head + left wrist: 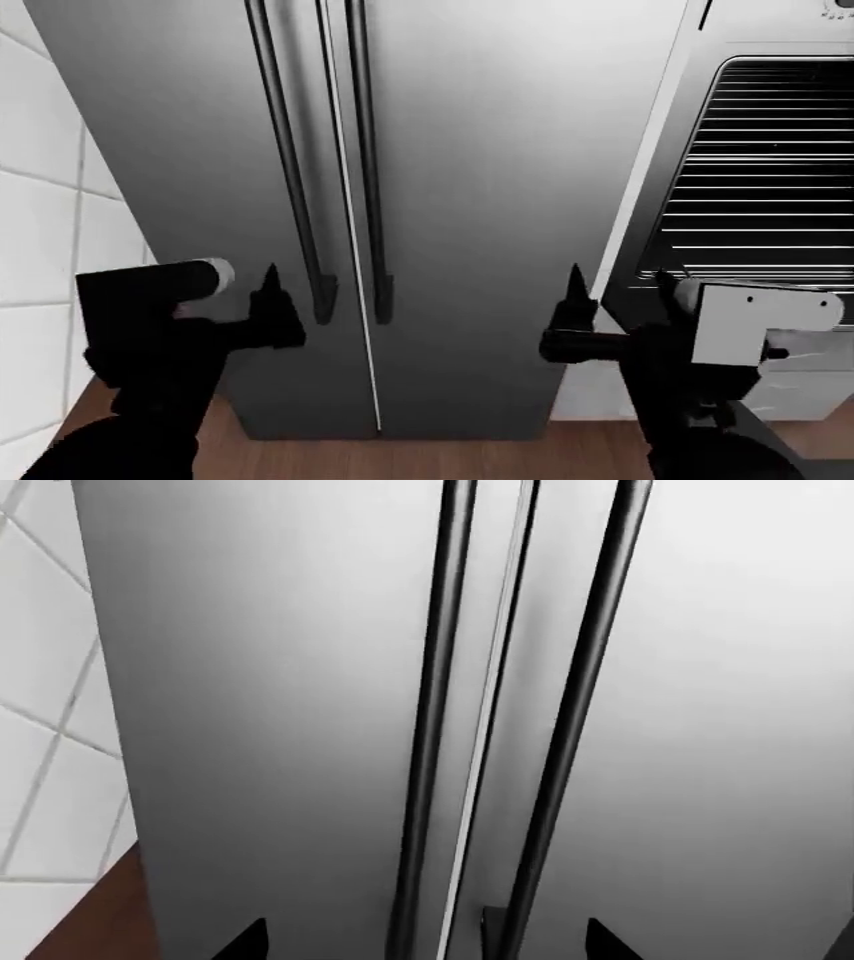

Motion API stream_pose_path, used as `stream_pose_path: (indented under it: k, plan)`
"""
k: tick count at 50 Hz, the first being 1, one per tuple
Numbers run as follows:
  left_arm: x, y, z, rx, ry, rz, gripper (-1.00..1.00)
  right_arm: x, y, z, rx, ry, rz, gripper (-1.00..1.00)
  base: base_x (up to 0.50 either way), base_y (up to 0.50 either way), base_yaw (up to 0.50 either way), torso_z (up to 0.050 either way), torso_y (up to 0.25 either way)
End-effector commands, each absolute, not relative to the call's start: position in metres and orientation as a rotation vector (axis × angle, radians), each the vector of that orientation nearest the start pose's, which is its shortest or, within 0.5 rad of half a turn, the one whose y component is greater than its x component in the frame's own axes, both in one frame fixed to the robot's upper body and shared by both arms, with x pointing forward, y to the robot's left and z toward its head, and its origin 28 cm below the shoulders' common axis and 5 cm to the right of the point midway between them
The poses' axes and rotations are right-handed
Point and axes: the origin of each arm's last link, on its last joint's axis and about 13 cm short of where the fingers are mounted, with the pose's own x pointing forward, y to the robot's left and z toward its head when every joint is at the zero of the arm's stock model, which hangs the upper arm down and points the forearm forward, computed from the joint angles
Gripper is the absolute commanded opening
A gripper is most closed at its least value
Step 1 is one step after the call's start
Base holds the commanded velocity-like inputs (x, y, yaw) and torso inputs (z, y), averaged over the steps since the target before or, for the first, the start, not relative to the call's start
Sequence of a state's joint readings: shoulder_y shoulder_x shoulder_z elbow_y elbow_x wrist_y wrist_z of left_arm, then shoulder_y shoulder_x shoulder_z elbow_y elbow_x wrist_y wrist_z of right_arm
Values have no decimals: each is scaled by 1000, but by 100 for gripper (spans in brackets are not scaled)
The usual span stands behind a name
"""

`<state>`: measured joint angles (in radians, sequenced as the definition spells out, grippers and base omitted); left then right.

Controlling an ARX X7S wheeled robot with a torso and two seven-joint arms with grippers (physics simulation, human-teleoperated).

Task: Fully slide the bottom oven rack out.

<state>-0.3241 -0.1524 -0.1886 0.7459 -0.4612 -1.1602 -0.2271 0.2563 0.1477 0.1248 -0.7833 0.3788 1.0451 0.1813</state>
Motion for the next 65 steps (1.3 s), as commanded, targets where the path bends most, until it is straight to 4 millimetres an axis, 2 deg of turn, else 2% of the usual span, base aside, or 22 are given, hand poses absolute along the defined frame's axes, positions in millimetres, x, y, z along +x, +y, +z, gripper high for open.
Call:
stream_pose_path:
  k: [1,3,4,5,6,17,24,33,38,53,65]
  plan:
    - [208,259,232,-72,75,197,100,184,-138,221,-24,-26,-125,100,0,0,0,50,0]
    - [201,252,245,-68,74,185,100,183,-138,234,-40,-33,-150,100,0,0,0,50,0]
    - [194,249,250,-75,81,88,100,178,-135,239,-48,-33,-119,100,0,0,0,50,0]
    - [187,248,256,-64,93,-11,100,171,-134,244,-55,-29,-39,100,0,0,0,50,0]
    - [184,249,260,-51,98,-37,100,165,-133,248,-61,-20,30,100,0,0,0,50,0]
    - [176,262,299,-11,90,-28,100,152,-139,296,-117,-11,57,100,0,0,0,50,0]
    - [168,263,312,-11,90,-36,100,141,-142,320,-144,-33,59,100,0,0,0,50,0]
    - [147,262,335,-54,105,-84,100,127,-142,342,-179,-29,92,100,0,-28,0,50,0]
    - [138,259,337,-81,95,-125,100,122,-141,348,-186,-37,89,100,-31,-420,0,46,0]
    - [149,267,355,-90,78,-105,100,125,-140,351,-233,-27,74,100,-87,-500,0,4,0]
    - [147,266,354,-76,91,-120,100,124,-142,350,-240,-18,75,100,-63,-500,0,0,0]
